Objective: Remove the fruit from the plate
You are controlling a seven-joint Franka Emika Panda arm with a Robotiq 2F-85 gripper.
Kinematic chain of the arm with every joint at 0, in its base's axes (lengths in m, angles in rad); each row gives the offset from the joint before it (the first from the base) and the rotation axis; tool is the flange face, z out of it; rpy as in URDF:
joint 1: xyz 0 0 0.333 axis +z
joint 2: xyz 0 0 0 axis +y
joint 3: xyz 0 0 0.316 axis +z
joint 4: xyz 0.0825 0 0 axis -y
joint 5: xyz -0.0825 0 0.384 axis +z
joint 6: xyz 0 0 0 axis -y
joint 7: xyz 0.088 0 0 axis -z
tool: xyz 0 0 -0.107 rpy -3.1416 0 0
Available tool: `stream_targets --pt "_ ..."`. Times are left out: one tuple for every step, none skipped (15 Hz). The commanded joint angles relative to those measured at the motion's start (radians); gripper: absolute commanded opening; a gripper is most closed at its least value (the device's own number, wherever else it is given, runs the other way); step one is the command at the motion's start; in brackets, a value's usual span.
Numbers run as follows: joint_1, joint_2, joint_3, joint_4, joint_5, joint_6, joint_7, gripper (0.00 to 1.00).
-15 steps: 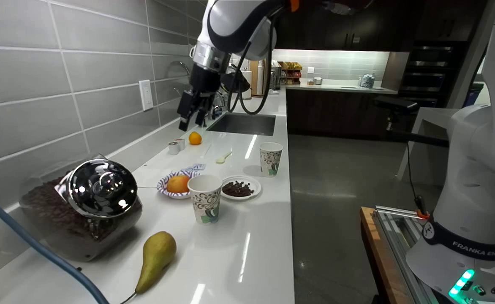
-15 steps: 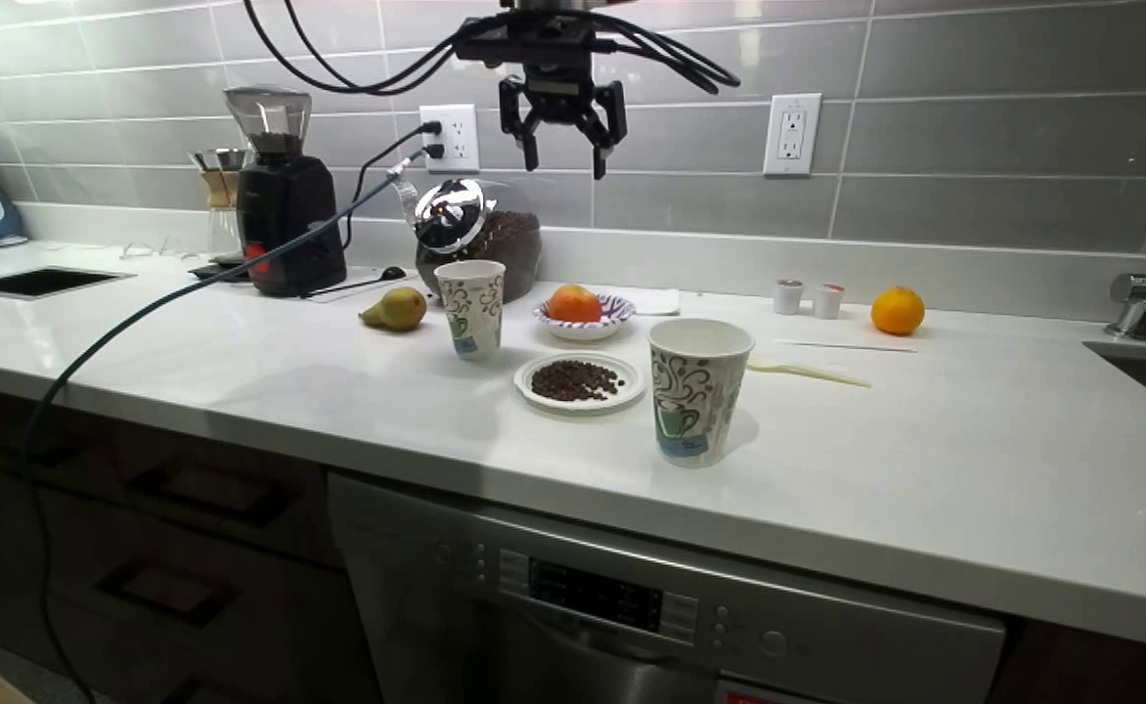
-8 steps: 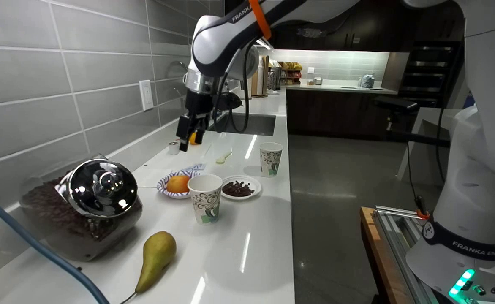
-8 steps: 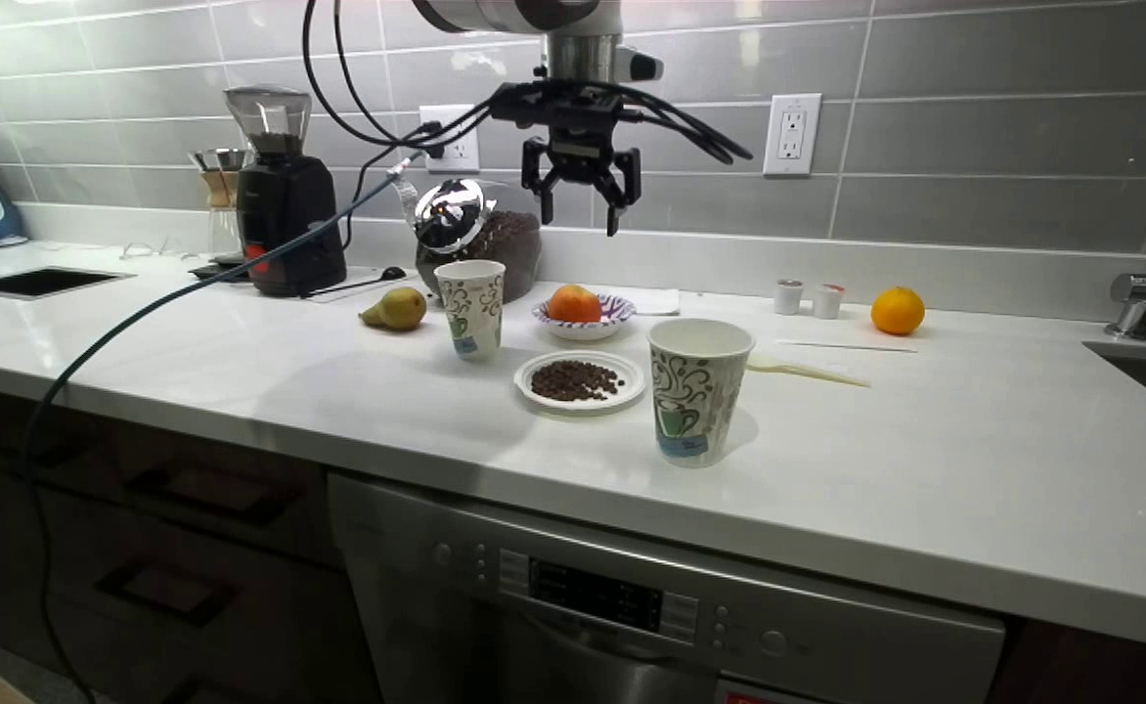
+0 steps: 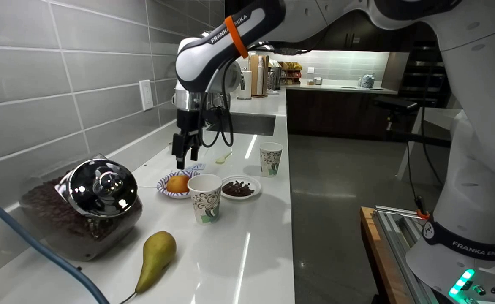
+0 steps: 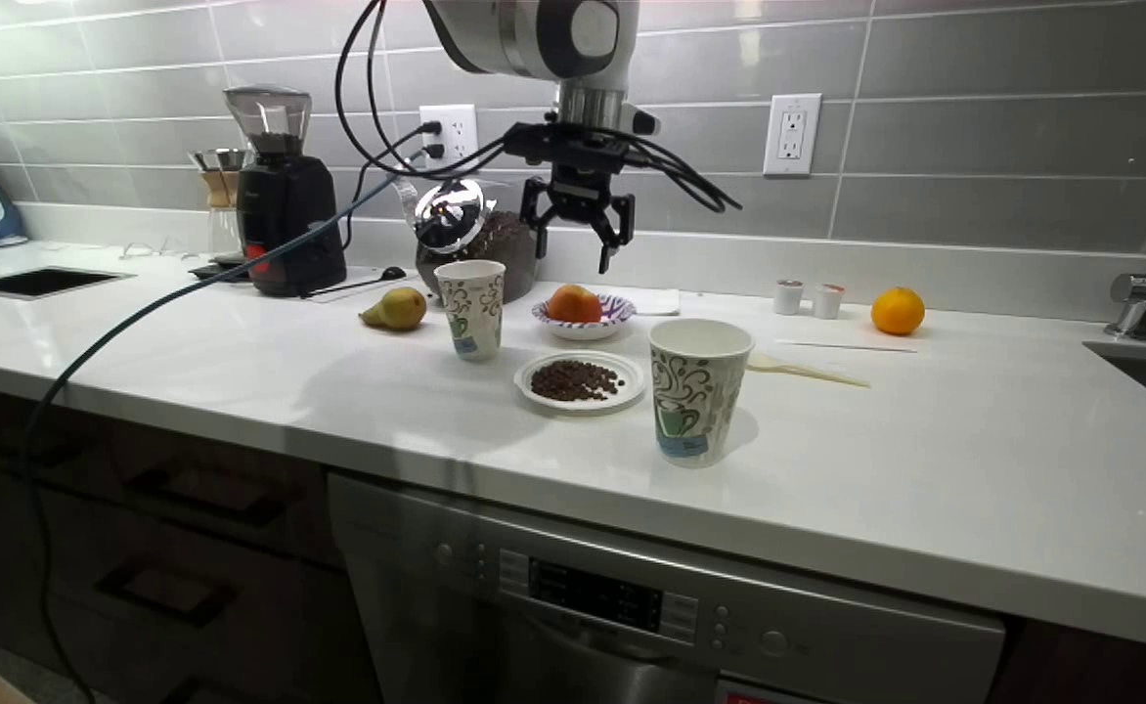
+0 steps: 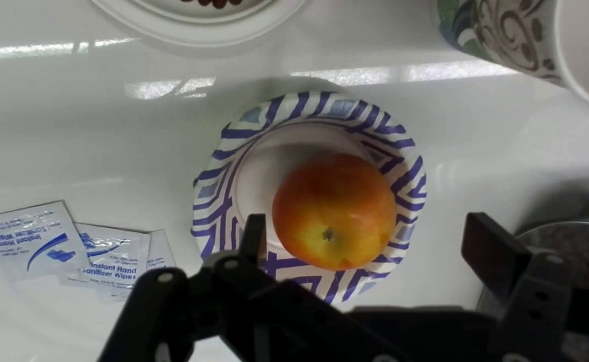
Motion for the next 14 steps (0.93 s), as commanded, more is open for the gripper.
stream_targets --pt "-0.025 0.087 0.021 0.126 -0.006 -0.087 -0.027 1.0" --pt "-0.026 0.103 0.021 0.147 -0.007 -0.1 -0.029 1.0" --pt "-0.027 0.119 0.021 0.166 -0.009 -0.112 -0.03 1.0" --pt "-0.029 0.134 0.022 0.184 -0.009 -0.122 -0.032 1.0" --pt "-0.029 0.148 0.022 0.199 -0.013 -0.125 -0.036 1.0" --pt "-0.03 0.162 0.023 0.215 -0.014 -0.136 -0.036 1.0" --pt "-0.028 0.175 0.021 0.227 -0.021 -0.144 -0.034 1.0" --pt "-0.028 0.19 0.022 0.241 -0.023 -0.153 -0.036 1.0" --pt "-0.03 0.201 0.025 0.253 -0.02 -0.138 -0.045 1.0" --pt "-0.024 0.155 0.02 0.182 -0.017 -0.109 -0.021 1.0" --pt "-0.024 0.162 0.02 0.187 -0.017 -0.108 -0.023 1.0" --pt "-0.024 0.164 0.02 0.186 -0.017 -0.108 -0.022 1.0" --pt "-0.025 0.163 0.02 0.186 -0.017 -0.108 -0.022 1.0" --pt "-0.025 0.163 0.02 0.186 -0.017 -0.108 -0.022 1.0"
